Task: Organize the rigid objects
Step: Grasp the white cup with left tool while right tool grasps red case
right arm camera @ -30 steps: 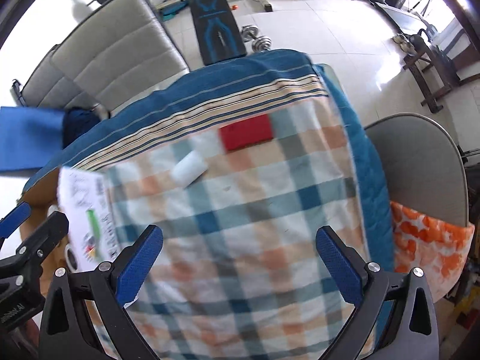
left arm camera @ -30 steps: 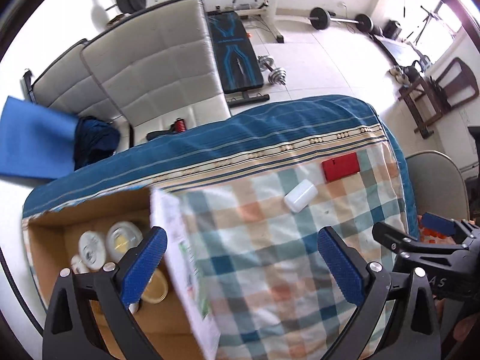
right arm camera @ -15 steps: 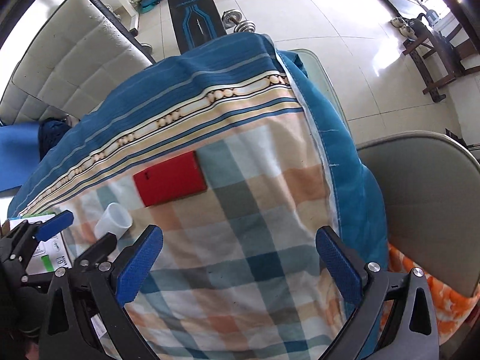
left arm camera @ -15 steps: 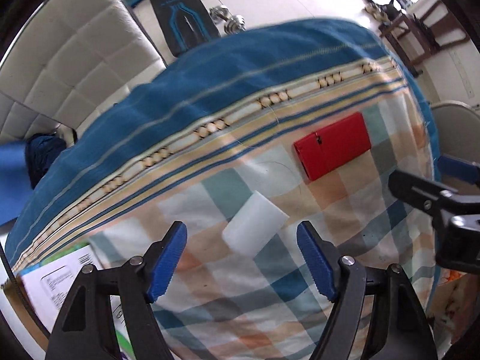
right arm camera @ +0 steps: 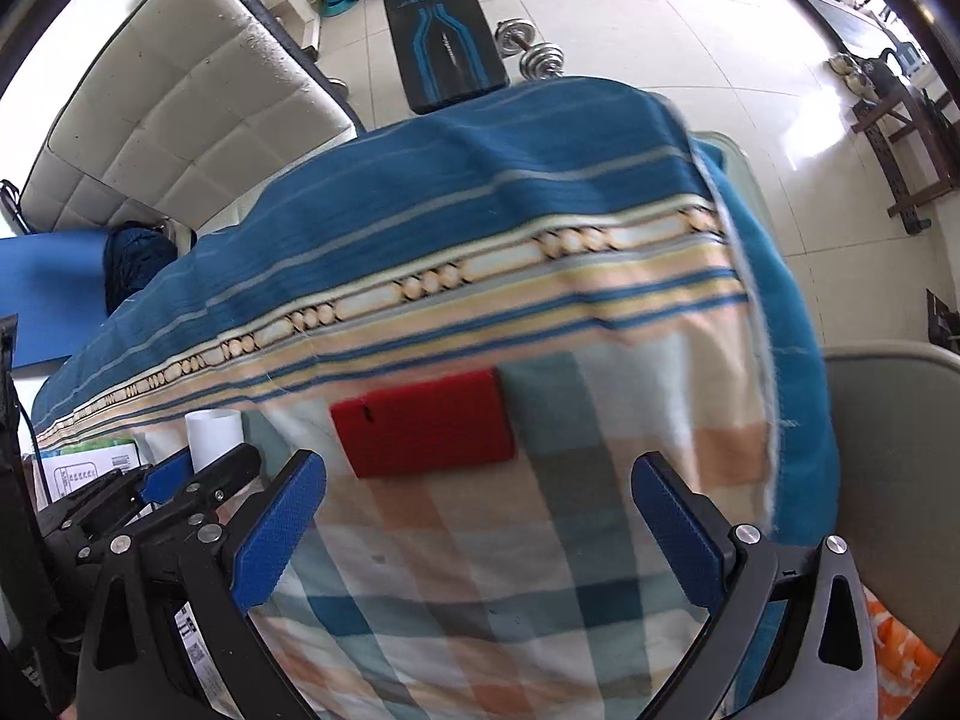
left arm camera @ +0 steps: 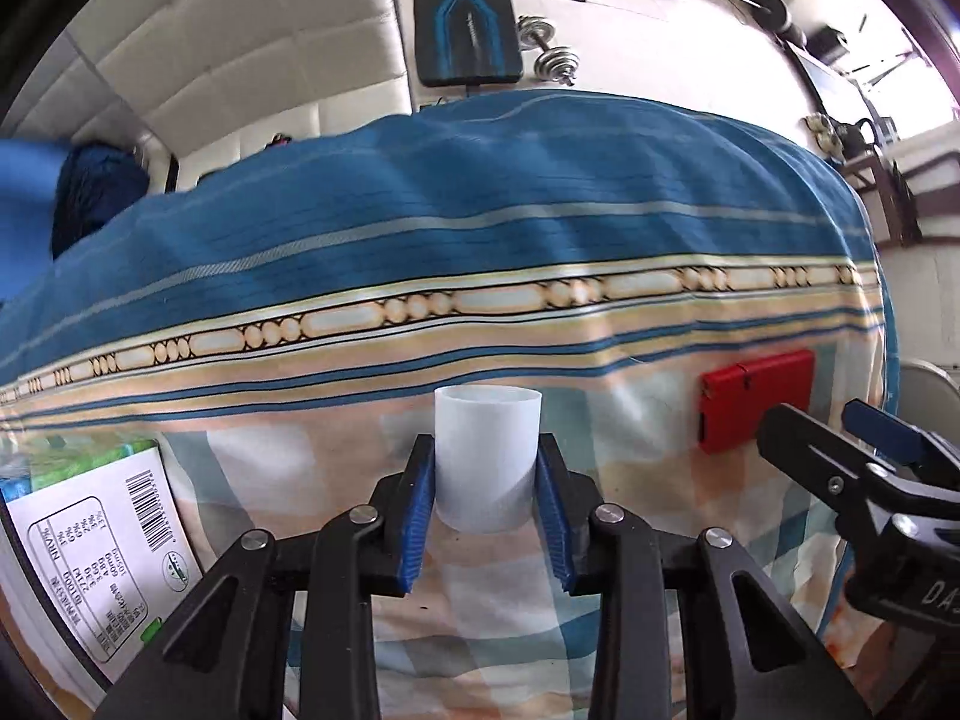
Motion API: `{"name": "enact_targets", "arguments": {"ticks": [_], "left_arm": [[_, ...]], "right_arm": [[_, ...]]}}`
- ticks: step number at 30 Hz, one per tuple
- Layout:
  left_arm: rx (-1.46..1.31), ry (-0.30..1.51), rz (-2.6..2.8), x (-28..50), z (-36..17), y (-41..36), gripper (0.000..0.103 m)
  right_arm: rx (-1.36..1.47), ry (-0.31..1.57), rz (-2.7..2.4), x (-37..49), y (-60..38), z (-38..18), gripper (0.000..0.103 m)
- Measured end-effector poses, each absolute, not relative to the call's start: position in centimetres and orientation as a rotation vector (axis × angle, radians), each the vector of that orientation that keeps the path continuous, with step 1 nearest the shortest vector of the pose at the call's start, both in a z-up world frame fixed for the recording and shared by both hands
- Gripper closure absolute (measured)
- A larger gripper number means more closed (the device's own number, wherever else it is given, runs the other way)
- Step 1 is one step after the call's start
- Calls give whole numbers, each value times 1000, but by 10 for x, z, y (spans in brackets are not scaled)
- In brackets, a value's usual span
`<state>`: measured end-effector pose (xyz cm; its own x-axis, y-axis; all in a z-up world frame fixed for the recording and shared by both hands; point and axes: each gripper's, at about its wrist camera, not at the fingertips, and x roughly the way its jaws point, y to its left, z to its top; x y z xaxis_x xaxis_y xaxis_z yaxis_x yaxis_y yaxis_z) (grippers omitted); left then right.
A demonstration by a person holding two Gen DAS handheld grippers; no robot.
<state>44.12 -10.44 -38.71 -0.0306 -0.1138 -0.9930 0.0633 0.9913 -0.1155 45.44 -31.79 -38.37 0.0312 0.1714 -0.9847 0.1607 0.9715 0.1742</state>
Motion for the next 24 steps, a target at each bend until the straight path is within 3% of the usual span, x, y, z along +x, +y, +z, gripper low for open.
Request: {"name": "enact_targets", "arguments": {"ticks": [9, 11, 18, 24], "left_arm": [[-49, 1627, -157, 451, -401, -93, 73], [-17, 1626, -166, 449, -403, -100, 73], [-38, 1614, -168, 448, -400, -101, 74], [-56, 1603, -165, 432, -385, -98, 74]], "right_arm": [[242, 1589, -38, 472, -296, -413, 1], [211, 1601, -59, 474, -292, -416, 4], [140, 1618, -81, 473, -280, -415, 29], [200, 1644, -68, 458, -290, -411, 30]]}}
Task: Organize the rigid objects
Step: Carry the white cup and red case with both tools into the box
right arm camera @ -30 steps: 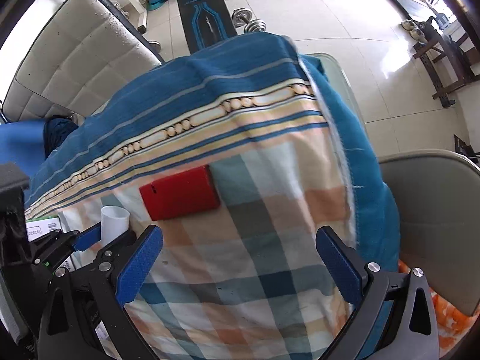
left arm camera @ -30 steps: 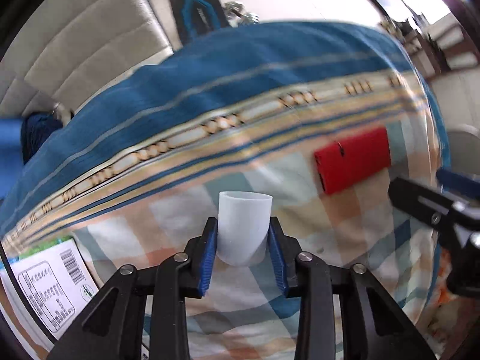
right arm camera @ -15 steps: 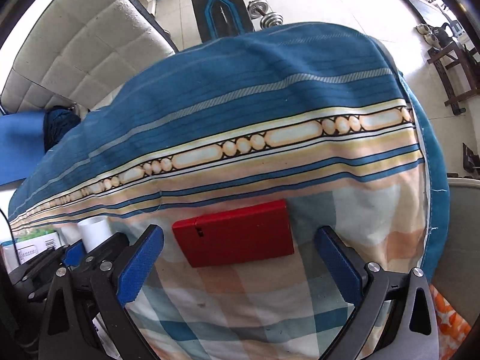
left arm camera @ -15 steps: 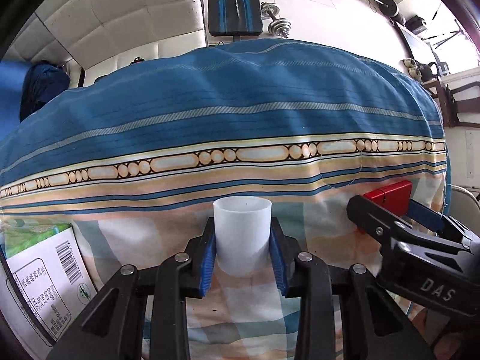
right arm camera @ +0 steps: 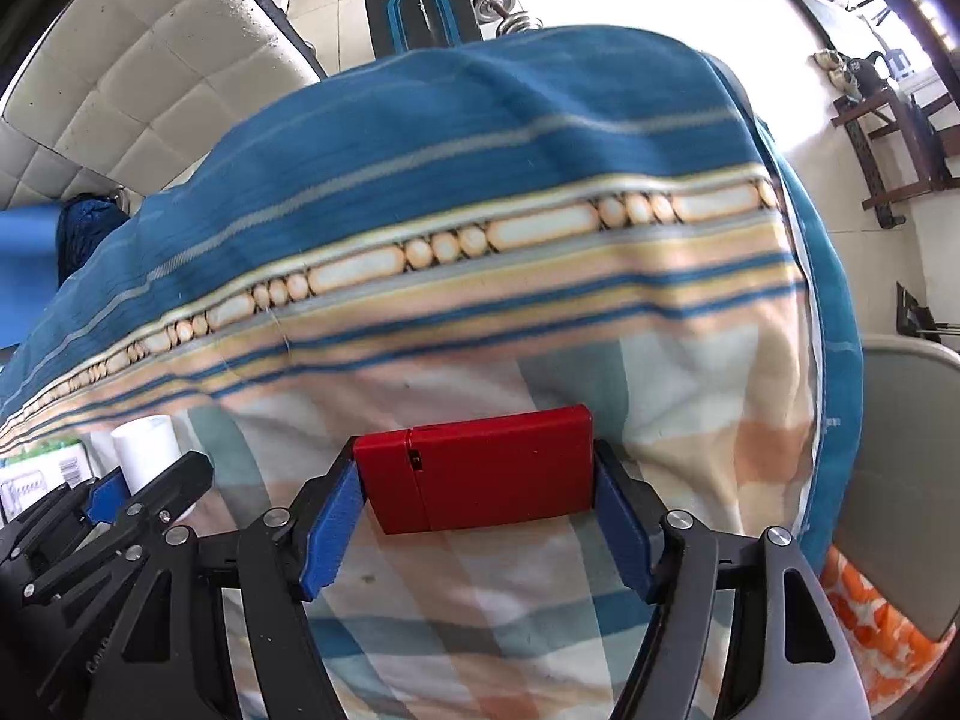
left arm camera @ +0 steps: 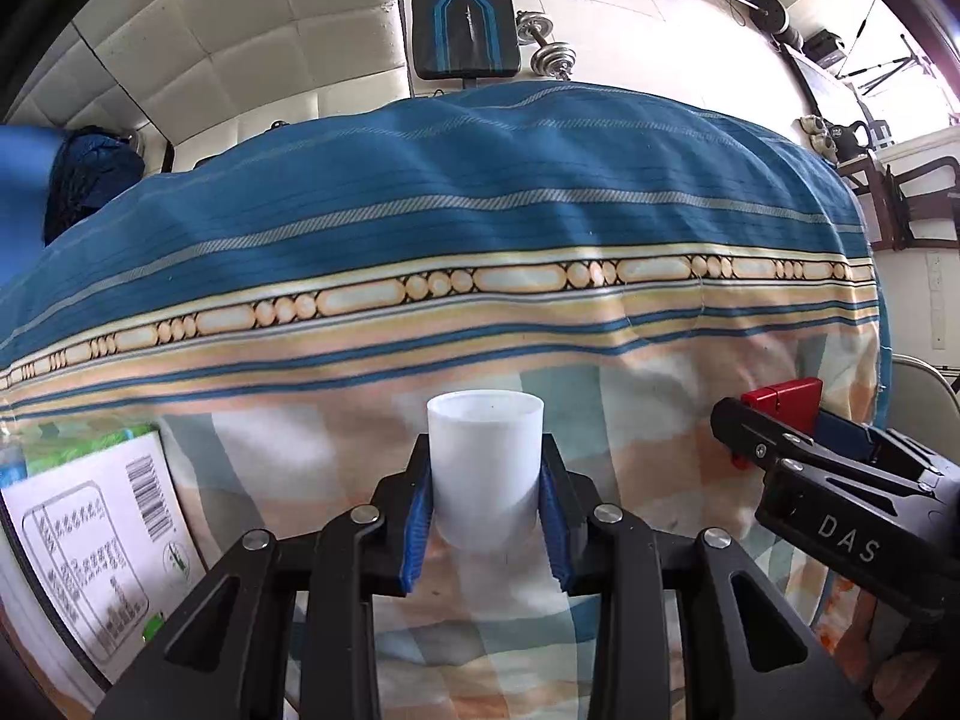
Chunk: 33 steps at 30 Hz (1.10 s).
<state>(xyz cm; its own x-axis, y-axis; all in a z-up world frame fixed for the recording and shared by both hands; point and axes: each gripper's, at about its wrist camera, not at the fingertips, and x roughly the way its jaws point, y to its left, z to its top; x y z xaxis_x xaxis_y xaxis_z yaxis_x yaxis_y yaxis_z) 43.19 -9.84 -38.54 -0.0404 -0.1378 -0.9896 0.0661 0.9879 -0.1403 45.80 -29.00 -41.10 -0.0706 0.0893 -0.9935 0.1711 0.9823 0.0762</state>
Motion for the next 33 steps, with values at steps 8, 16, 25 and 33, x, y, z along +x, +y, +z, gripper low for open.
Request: {"name": "enact_targets", "arguments": {"ticks": [8, 16, 25, 33], "left_arm": [[-105, 1565, -176, 399, -351, -90, 74], [-124, 1483, -229, 359, -292, -78, 74], [-167, 1357, -207, 301, -205, 14, 74], [-191, 1352, -71, 255, -188, 145, 74]], "right_arm": [[276, 1634, -43, 424, -290, -392, 30], [291, 1583, -6, 377, -261, -344, 30], [312, 1495, 117, 312, -211, -261, 30], [281, 1472, 304, 265, -85, -217, 30]]}}
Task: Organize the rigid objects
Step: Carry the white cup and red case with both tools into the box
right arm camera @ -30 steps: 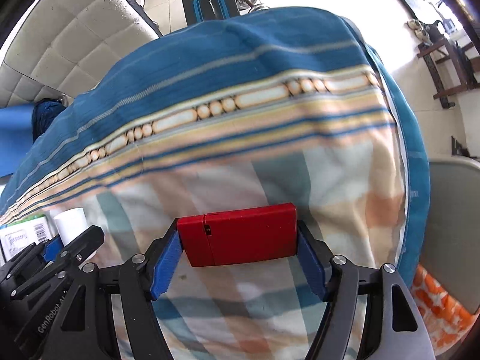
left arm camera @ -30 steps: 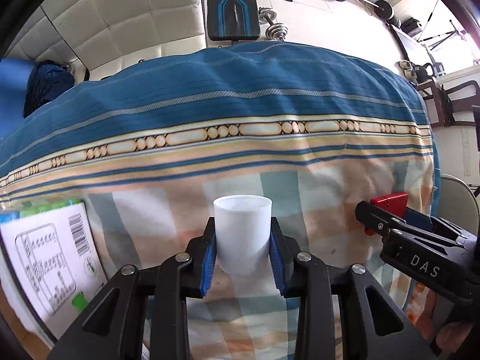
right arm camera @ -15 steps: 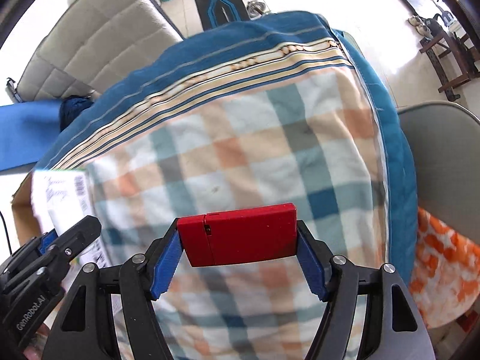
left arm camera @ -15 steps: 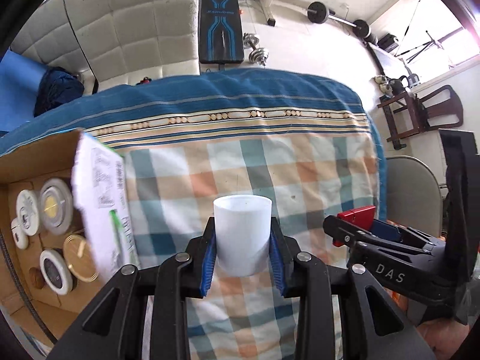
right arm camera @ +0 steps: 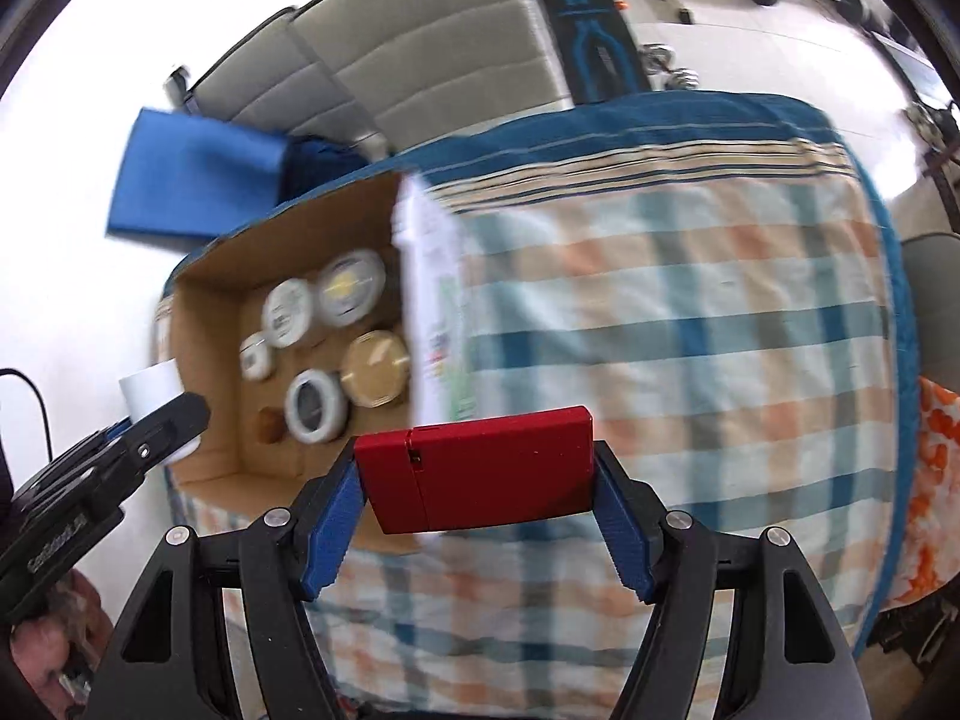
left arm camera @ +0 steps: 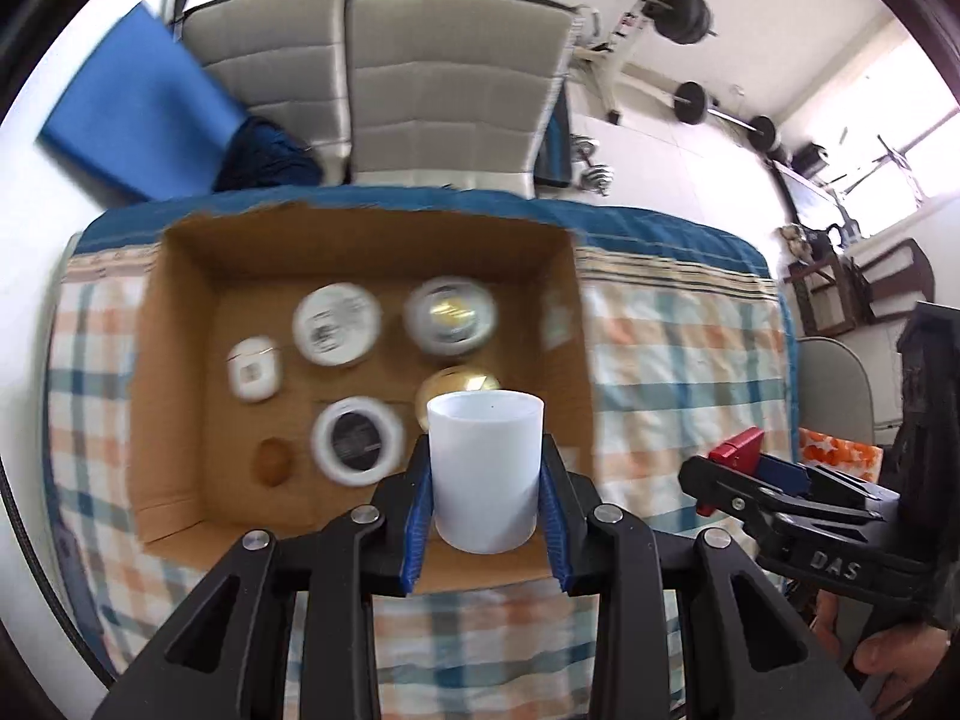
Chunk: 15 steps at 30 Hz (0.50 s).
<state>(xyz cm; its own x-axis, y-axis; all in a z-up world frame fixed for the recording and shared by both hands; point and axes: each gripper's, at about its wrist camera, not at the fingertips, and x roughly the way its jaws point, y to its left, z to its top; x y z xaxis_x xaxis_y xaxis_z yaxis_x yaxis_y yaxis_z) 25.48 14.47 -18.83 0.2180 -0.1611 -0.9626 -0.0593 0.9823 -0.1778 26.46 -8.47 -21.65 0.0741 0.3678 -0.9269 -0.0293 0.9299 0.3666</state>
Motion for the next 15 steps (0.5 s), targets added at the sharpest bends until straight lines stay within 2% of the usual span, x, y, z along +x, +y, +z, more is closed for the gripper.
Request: {"name": "enact_targets", "arguments": {"ticks": [8, 15], "left_arm": [[-285, 1536, -33, 229, -262, 222, 74], [-302, 1713, -52, 235, -339, 231, 74]], "right_arm": [[206, 1554, 369, 249, 31, -255, 30], [126, 1644, 292, 259, 67, -313, 30]]}}
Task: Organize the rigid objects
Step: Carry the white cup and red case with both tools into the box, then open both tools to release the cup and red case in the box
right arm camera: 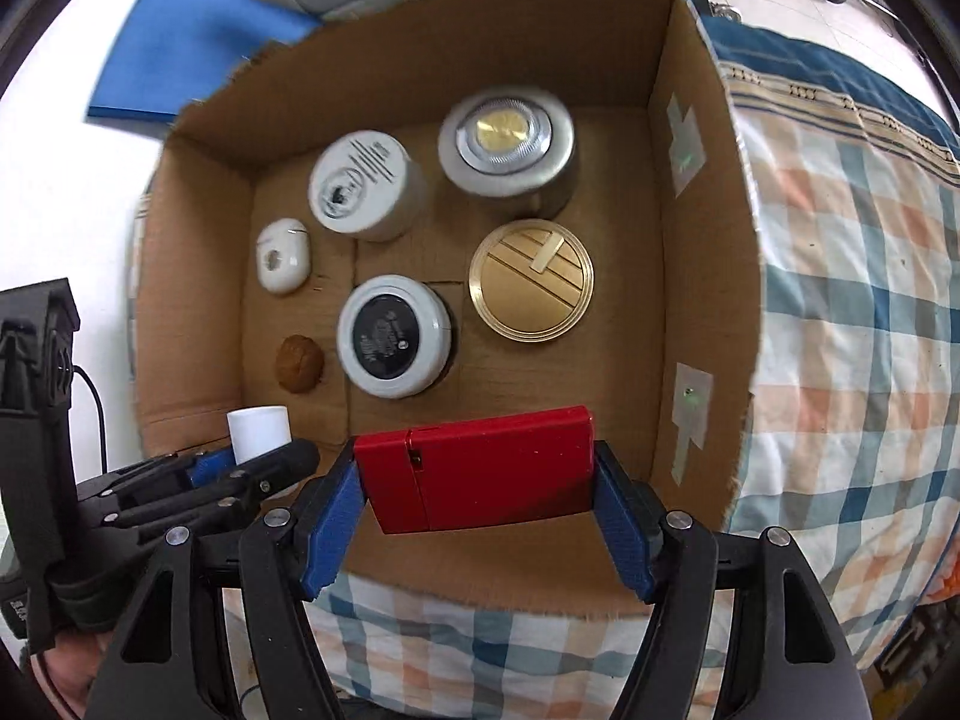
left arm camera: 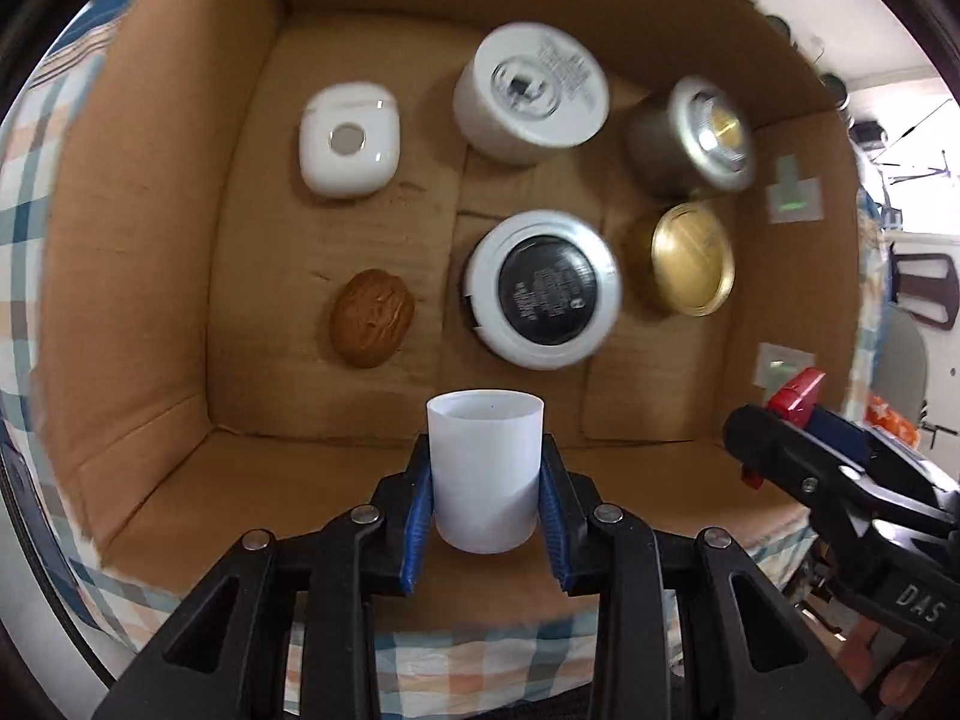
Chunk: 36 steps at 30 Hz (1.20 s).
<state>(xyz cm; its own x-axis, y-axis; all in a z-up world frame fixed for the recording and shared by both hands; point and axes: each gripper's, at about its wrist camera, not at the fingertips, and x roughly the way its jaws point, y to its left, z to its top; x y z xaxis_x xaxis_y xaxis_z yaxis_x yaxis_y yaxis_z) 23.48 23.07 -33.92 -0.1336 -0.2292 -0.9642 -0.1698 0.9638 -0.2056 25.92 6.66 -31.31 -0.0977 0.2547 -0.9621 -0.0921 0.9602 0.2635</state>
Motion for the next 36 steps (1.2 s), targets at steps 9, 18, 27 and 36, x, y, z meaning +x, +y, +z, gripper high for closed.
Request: {"name": "enact_targets", "arguments": {"ticks": [9, 18, 27, 36], "left_arm": [[-186, 1764, -38, 244, -379, 217, 74], [-218, 1767, -20, 252, -383, 223, 74], [-283, 1797, 10, 254, -382, 250, 60], [-316, 1712, 22, 236, -336, 259, 48]], "right_arm": [[52, 1713, 230, 266, 89, -362, 30], [65, 1816, 206, 268, 91, -402, 29], [80, 1898, 209, 268, 81, -424, 28], [45, 1852, 240, 259, 84, -399, 21]]}}
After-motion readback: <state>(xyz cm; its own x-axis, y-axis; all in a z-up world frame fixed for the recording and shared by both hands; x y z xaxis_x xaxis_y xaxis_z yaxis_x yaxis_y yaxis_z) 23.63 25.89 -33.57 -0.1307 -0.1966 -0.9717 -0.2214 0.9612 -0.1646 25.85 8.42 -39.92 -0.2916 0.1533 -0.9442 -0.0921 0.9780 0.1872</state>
